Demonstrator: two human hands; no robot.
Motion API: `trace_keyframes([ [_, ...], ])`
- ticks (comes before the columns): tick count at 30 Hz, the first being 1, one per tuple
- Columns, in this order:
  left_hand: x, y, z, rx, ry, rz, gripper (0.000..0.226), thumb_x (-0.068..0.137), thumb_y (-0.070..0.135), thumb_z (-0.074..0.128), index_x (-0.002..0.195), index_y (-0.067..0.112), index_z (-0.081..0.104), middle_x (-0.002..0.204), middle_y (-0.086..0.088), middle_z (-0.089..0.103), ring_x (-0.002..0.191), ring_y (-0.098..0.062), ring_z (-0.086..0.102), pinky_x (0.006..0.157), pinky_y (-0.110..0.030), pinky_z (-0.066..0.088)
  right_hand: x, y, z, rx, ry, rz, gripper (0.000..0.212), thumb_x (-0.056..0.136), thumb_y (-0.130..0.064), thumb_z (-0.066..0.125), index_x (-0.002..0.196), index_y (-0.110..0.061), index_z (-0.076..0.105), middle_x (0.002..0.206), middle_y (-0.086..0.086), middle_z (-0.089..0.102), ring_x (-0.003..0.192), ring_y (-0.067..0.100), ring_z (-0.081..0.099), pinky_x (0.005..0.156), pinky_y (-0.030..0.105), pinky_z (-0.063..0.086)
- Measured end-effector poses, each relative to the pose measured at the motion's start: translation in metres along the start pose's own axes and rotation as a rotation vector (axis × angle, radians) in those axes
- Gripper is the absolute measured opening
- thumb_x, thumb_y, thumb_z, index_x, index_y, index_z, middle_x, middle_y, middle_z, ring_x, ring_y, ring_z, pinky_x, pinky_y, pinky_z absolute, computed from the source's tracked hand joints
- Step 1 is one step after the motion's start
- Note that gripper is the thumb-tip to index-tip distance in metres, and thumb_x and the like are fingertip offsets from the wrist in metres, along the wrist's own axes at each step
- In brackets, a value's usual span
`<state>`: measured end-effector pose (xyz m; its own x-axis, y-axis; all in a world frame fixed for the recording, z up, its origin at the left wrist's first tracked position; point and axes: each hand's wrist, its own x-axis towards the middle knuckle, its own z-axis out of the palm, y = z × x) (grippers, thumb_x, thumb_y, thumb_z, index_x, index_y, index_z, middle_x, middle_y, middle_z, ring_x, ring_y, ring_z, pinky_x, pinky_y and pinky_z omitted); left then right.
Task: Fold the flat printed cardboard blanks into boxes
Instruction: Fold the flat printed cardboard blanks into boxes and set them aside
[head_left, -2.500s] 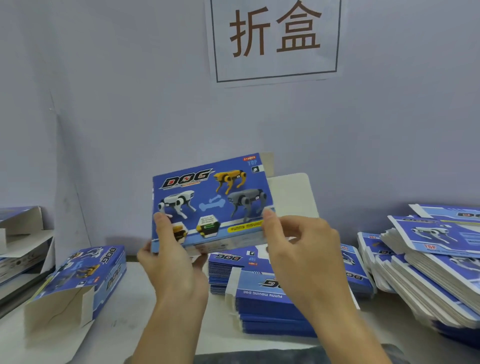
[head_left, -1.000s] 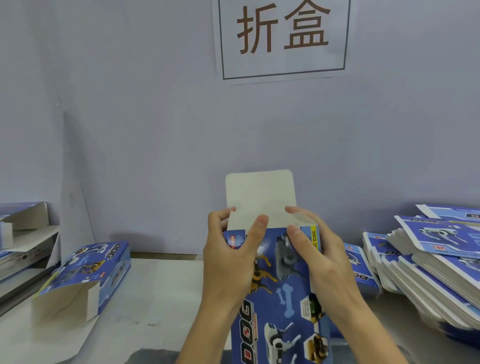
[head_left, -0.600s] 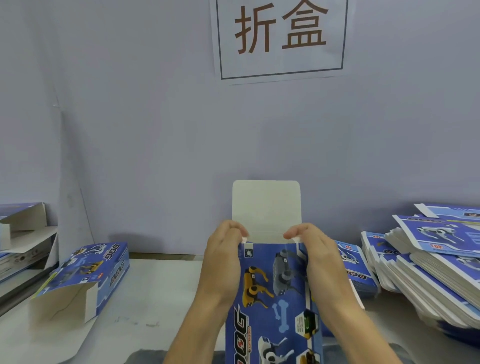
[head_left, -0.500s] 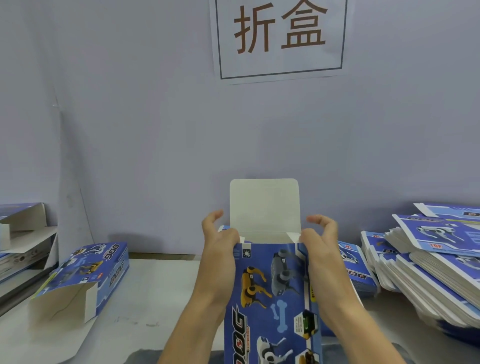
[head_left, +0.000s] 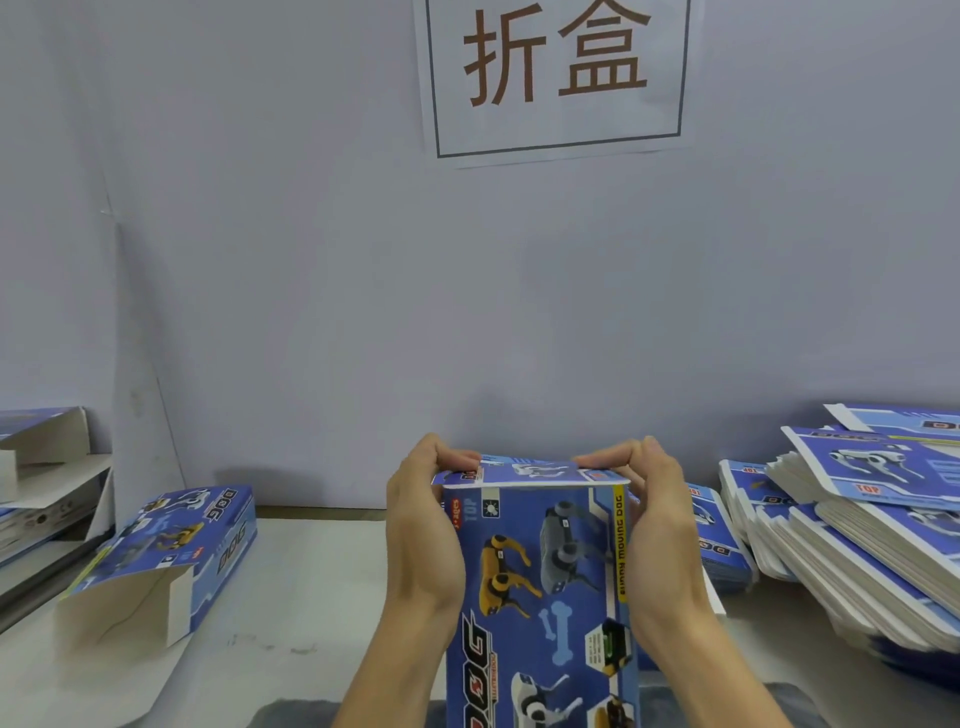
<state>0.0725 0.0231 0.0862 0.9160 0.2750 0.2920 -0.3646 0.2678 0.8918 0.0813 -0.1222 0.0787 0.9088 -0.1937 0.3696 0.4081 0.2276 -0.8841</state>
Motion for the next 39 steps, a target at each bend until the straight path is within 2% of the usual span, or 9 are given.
trace_keyframes([
  [4, 0.0, 0.006, 0.002, -0.006, -0.042, -0.022, 0.03, 0.105, 0.037, 0.038, 0.105, 0.015, 0.057, 0.092, -0.015, 0.073, 0.07, -0.03, 0.072, 0.054, -0.035, 0.057, 0.007, -0.008, -0.006, -0.158, -0.277, 0.02, 0.038, 0.101, -0.018, 0.054, 0.136, -0.031, 0.048, 0.117, -0.007, 0.065, 0.117, 0.017, 0.062, 0.088, 0.022, 0.053],
  [7, -0.001, 0.015, -0.003, -0.031, -0.058, -0.113, 0.025, 0.102, 0.04, 0.044, 0.114, 0.021, 0.056, 0.098, -0.017, 0.074, 0.07, -0.029, 0.073, 0.055, -0.035, 0.059, 0.0, -0.013, -0.015, -0.153, -0.25, -0.045, 0.077, 0.08, -0.046, 0.079, 0.144, -0.049, 0.035, 0.119, -0.005, 0.069, 0.099, 0.009, 0.072, 0.075, 0.018, 0.056],
  [11, 0.002, 0.038, -0.003, 0.025, -0.16, -0.217, 0.044, 0.098, 0.041, 0.049, 0.124, 0.009, 0.062, 0.113, -0.019, 0.073, 0.103, -0.046, 0.067, 0.095, -0.056, 0.052, 0.007, -0.028, -0.02, -0.12, -0.135, -0.048, 0.075, 0.067, -0.067, 0.076, 0.133, -0.047, 0.047, 0.103, -0.005, 0.076, 0.096, 0.012, 0.073, 0.084, 0.035, 0.057],
  [15, 0.016, 0.049, -0.004, 0.102, -0.186, -0.156, 0.024, 0.105, 0.017, 0.042, 0.091, 0.009, 0.06, 0.072, -0.005, 0.072, 0.062, -0.015, 0.068, 0.058, -0.024, 0.054, 0.02, -0.037, -0.024, -0.188, -0.328, 0.179, 0.053, 0.084, -0.035, 0.077, 0.131, -0.03, 0.054, 0.079, -0.011, 0.076, 0.069, -0.008, 0.069, 0.074, 0.012, 0.055],
  [18, 0.011, 0.047, -0.015, 0.259, -0.264, -0.113, 0.018, 0.101, 0.004, 0.051, 0.095, 0.019, 0.059, 0.06, 0.007, 0.072, 0.049, -0.006, 0.067, 0.043, -0.017, 0.05, 0.004, -0.032, -0.022, -0.295, -0.573, 0.389, 0.035, 0.086, -0.041, 0.073, 0.12, -0.042, 0.063, 0.112, -0.002, 0.075, 0.103, 0.015, 0.07, 0.084, 0.026, 0.057],
  [21, 0.008, 0.046, -0.025, 0.305, -0.338, -0.176, 0.023, 0.095, -0.006, 0.058, 0.101, 0.016, 0.058, 0.061, -0.001, 0.073, 0.047, -0.012, 0.068, 0.04, -0.019, 0.049, 0.0, -0.019, -0.031, -0.202, -0.44, 0.299, 0.037, 0.109, -0.023, 0.032, 0.139, -0.013, 0.052, 0.131, 0.012, 0.064, 0.111, 0.021, 0.059, 0.068, 0.016, 0.047],
  [25, 0.015, 0.038, -0.02, 0.409, -0.44, -0.238, 0.024, 0.093, -0.009, 0.056, 0.098, 0.015, 0.053, 0.077, -0.006, 0.066, 0.054, -0.009, 0.065, 0.049, -0.018, 0.048, 0.002, -0.033, -0.03, -0.225, -0.33, 0.198, 0.02, 0.1, -0.026, 0.057, 0.116, -0.03, 0.068, 0.097, 0.004, 0.077, 0.083, 0.017, 0.075, 0.068, 0.03, 0.061],
  [30, 0.008, 0.028, -0.011, 0.352, -0.406, -0.196, 0.008, 0.098, 0.009, 0.058, 0.106, 0.008, 0.06, 0.074, -0.004, 0.072, 0.057, -0.01, 0.07, 0.046, -0.02, 0.051, 0.005, -0.037, -0.023, -0.362, -0.292, 0.115, 0.018, 0.097, -0.007, 0.059, 0.094, -0.018, 0.074, 0.062, -0.01, 0.072, 0.051, -0.001, 0.064, 0.048, 0.008, 0.044],
  [39, 0.011, 0.025, -0.015, 0.442, -0.368, 0.081, 0.017, 0.091, 0.003, 0.067, 0.097, 0.019, 0.07, 0.066, 0.01, 0.072, 0.056, -0.003, 0.067, 0.046, -0.014, 0.047, 0.0, -0.033, -0.021, -0.165, -0.26, 0.159, 0.019, 0.095, -0.005, 0.061, 0.105, -0.018, 0.071, 0.08, 0.017, 0.075, 0.062, 0.023, 0.071, 0.051, 0.025, 0.054],
])
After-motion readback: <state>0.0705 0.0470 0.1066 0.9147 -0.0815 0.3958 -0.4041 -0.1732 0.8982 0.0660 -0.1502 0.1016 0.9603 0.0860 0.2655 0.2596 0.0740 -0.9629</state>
